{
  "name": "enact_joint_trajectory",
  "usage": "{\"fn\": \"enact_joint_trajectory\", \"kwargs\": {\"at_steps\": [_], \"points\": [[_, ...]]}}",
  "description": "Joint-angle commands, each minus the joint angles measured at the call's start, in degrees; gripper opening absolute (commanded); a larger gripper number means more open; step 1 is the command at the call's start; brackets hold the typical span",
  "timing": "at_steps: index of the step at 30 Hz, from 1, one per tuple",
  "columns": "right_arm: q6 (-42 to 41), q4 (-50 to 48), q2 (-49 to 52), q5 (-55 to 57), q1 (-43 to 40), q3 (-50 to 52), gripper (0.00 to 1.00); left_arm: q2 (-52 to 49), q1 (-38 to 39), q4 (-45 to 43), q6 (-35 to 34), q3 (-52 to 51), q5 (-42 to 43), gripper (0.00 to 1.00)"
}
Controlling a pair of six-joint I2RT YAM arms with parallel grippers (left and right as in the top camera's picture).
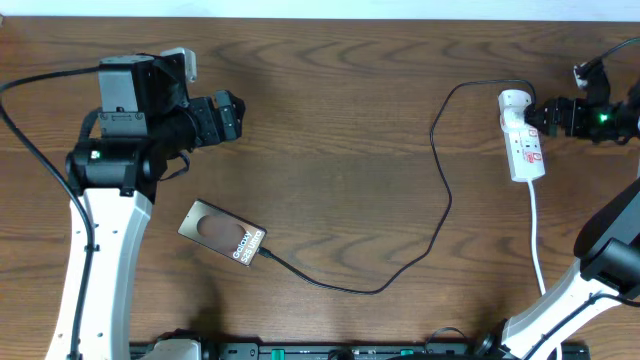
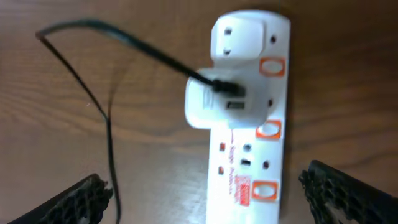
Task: Plug charger to phone and switch on socket
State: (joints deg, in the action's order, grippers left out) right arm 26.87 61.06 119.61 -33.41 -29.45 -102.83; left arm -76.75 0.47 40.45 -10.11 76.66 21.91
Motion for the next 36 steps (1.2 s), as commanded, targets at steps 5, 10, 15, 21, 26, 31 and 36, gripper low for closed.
{"fn": "enact_joint_trajectory", "kwargs": {"at_steps": [5,10,15,21,26,31,36], "points": [[0.39,-2.69,3.02,-0.63,1.18,-1.42,0.99,-3.67,0.15,0.42,-0.07,1.42,-0.52,0.92],[-0.09,-2.21,4.44,-0.59,1.60,-1.40,0.98,-4.42,0.15,0.39,-0.04,1.42,-0.55,0.92],[-0.52,-1.90,6.40,-0.66,1.81,-1.38,0.97,-4.44,0.15,0.44,-0.04,1.42,-0.55,0.92],[-0.72,-1.70,8.72,-1.51,3.08,-1.36,0.96,-4.44,0.15,0.46,-0.04,1.42,-0.55,0.92],[-1.57,-1.95,10.64,-1.73,4.52,-1.36,0.96,-4.44,0.15,0.63,-0.02,1.42,-0.55,0.92],[-1.57,-2.84,11.06,-1.90,5.88,-1.36,0.94,-4.44,0.15,0.61,0.00,1.42,-0.57,0.92],[-2.23,-3.32,11.06,-1.07,5.88,-1.36,0.94,-4.44,0.15,0.72,0.00,1.42,-0.55,0.92]]}}
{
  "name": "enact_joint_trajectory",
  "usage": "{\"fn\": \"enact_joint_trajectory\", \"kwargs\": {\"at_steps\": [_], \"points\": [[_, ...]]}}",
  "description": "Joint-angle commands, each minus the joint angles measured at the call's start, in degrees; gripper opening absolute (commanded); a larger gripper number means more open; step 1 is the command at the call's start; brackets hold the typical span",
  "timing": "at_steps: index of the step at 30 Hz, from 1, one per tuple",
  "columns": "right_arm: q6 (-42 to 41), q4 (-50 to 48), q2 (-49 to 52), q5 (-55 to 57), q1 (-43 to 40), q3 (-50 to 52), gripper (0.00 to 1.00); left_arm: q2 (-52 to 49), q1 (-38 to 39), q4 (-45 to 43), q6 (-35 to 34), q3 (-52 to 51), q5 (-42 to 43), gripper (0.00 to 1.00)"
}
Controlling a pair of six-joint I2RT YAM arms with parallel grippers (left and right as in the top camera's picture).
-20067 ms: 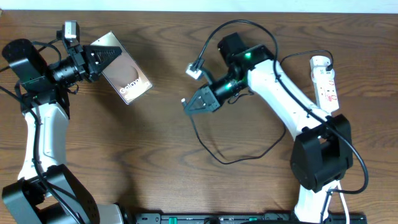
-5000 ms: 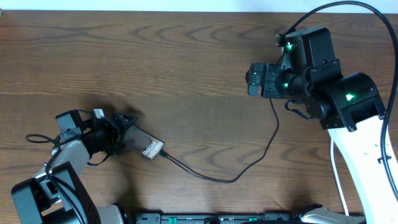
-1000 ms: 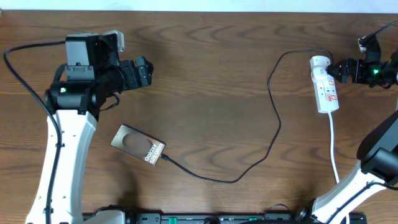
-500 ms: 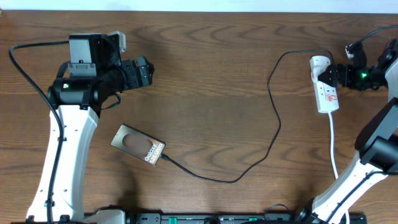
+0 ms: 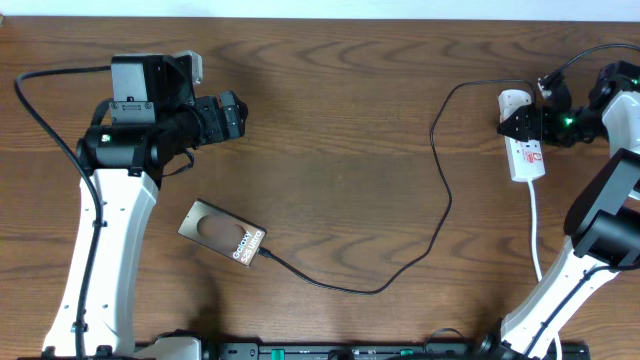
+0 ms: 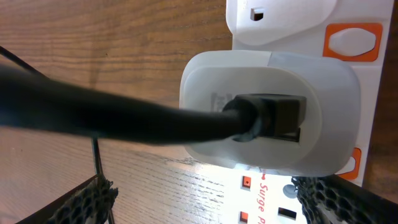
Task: Plug charger to phone and switch on socket
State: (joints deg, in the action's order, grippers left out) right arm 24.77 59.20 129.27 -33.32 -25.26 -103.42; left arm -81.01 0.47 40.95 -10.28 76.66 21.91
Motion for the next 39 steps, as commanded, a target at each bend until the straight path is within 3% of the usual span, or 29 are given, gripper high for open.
{"fn": "enact_joint_trajectory", "kwargs": {"at_steps": [1,7,19,39], "points": [[-0.57,-1.49,1.40,-0.44,1.68,-0.76,0.94,-0.17,0.15,0.28,0.17,1.42,-0.55,0.92],[-2.03,-1.51,1.40,4.50,1.57,-0.98,0.93,-0.17,0.15,0.59,0.17,1.42,-0.55,0.92],[-2.36,0.68,1.40,4.50,1.01,-6.51,0.93,-0.17,0.15,1.57,0.17,1.42,-0.55,0.92],[-3.54,2.75,1.68,4.26,1.49,-6.29,0.93,-0.17,0.15,1.88,0.17,1.42,-0.57,0.92]]}}
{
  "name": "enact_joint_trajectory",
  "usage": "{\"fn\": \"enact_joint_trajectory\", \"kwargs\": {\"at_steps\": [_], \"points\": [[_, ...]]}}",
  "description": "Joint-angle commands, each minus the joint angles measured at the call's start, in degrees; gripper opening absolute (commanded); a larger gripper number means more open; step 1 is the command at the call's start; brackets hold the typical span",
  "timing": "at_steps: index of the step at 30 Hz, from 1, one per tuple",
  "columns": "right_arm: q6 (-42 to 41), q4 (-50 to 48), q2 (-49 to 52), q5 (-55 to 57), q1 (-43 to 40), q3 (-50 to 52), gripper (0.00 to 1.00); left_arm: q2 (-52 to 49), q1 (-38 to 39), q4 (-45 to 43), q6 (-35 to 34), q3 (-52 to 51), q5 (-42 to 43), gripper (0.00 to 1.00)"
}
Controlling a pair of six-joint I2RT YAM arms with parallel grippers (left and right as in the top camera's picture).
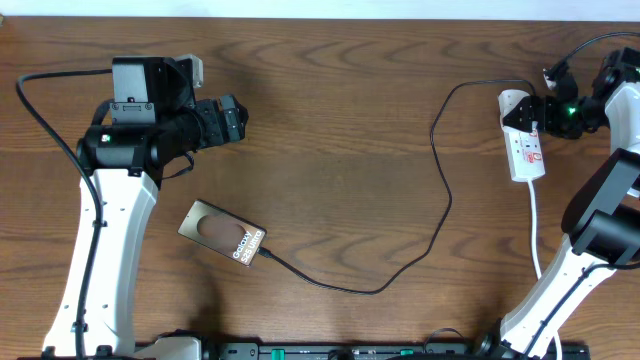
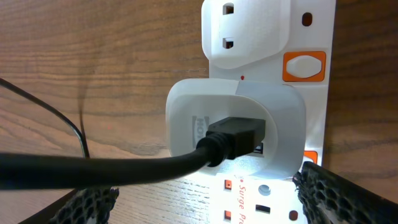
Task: Plug charger to phone and switch on socket
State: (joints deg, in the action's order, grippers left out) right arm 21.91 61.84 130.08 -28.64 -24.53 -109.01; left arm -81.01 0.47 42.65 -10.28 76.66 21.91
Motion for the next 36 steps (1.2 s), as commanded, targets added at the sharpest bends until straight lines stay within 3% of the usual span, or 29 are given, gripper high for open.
{"fn": "enact_joint_trajectory", "kwargs": {"at_steps": [1,36], "points": [[-0.68,0.09,0.87,-0.42,0.85,-0.70,0.93,-0.17,0.15,0.17,0.17,1.42,-0.55,0.92],[-3.08,3.34,5.40,-5.57,4.07,-0.22,0.84,-0.17,0.15,0.39,0.68,1.42,-0.59,0.92]]}}
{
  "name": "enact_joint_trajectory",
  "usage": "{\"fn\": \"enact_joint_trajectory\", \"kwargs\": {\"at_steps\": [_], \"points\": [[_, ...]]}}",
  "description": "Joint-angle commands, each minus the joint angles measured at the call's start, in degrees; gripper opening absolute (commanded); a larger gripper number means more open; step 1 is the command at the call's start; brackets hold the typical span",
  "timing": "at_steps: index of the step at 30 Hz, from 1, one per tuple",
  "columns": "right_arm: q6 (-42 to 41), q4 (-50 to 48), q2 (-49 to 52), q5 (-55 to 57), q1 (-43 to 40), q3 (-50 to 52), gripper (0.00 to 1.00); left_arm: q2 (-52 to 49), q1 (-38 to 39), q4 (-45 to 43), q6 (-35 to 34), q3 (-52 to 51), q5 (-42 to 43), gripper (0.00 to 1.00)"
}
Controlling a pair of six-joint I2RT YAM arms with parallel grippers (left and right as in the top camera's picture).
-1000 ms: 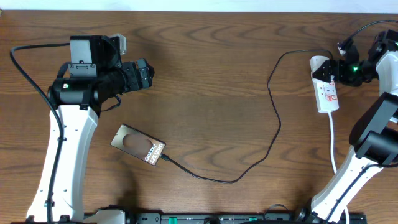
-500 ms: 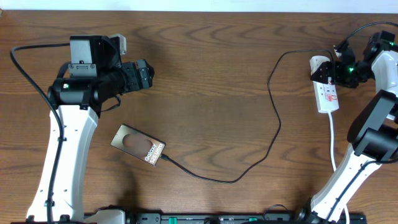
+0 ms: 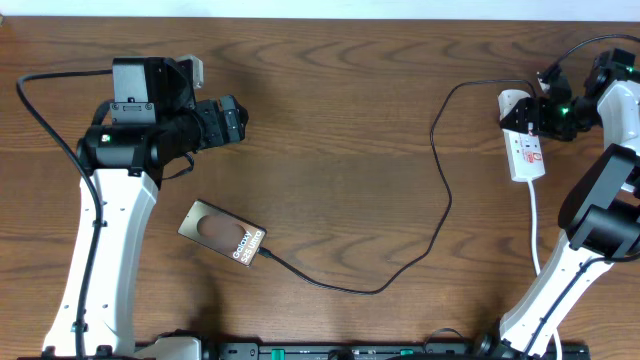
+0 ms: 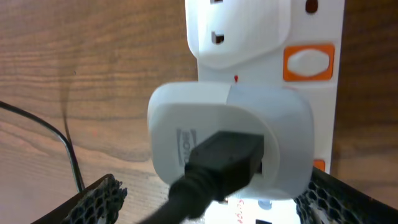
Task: Plug charger to phone and switch on socket
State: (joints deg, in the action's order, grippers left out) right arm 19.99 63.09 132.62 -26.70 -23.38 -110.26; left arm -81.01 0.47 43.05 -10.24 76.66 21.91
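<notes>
The phone [image 3: 222, 234] lies face down on the table, left of centre, with the black charger cable [image 3: 440, 190] plugged into its lower right end. The cable runs to a white charger adapter [image 4: 230, 124] seated in the white power strip [image 3: 526, 150]. Orange rocker switches [image 4: 309, 62] line the strip's right side. My right gripper [image 4: 217, 205] hovers close over the adapter, open, one mesh fingertip [image 4: 93, 199] on each side. In the overhead view my left gripper [image 3: 230, 115] hangs above the table, far left of the strip, nothing seen in it.
The strip's own white lead [image 3: 537, 235] runs toward the table's front edge. An empty socket hump [image 4: 239, 31] sits beyond the adapter. The charger cable loops across the middle right of the table.
My right gripper has shifted slightly toward the strip's far end and sits closer over the adapter, which now fills more of the wrist view. It stays open. Phone, cable and left arm are unchanged.
First my right gripper stood open well back from the strip, with most of the strip in view. Then it was very close over the adapter. Then a little farther off, now close again. The cable stayed in the phone throughout; the left arm barely shifted.
</notes>
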Motion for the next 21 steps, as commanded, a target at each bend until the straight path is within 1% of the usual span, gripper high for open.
{"fn": "enact_joint_trajectory", "kwargs": {"at_steps": [1,10,14,17,21], "points": [[-1.14,2.08,2.86,-7.93,2.91,1.27,0.84,-0.17,0.15,0.00,0.63,1.42,-0.59,0.92],[-1.18,0.35,2.86,-10.84,3.02,4.15,0.83,-0.17,0.15,0.22,0.63,1.42,-0.57,0.92],[-2.97,0.59,2.82,-6.93,2.95,4.13,0.81,-0.17,0.15,0.22,0.61,1.42,-0.57,0.92],[-4.57,1.14,2.69,-4.52,2.69,4.13,0.77,-0.17,0.15,0.22,0.59,1.42,-0.59,0.92],[-8.02,1.18,1.25,-1.38,1.79,4.07,0.74,-0.17,0.15,0.22,0.59,1.42,-0.59,0.92]]}}
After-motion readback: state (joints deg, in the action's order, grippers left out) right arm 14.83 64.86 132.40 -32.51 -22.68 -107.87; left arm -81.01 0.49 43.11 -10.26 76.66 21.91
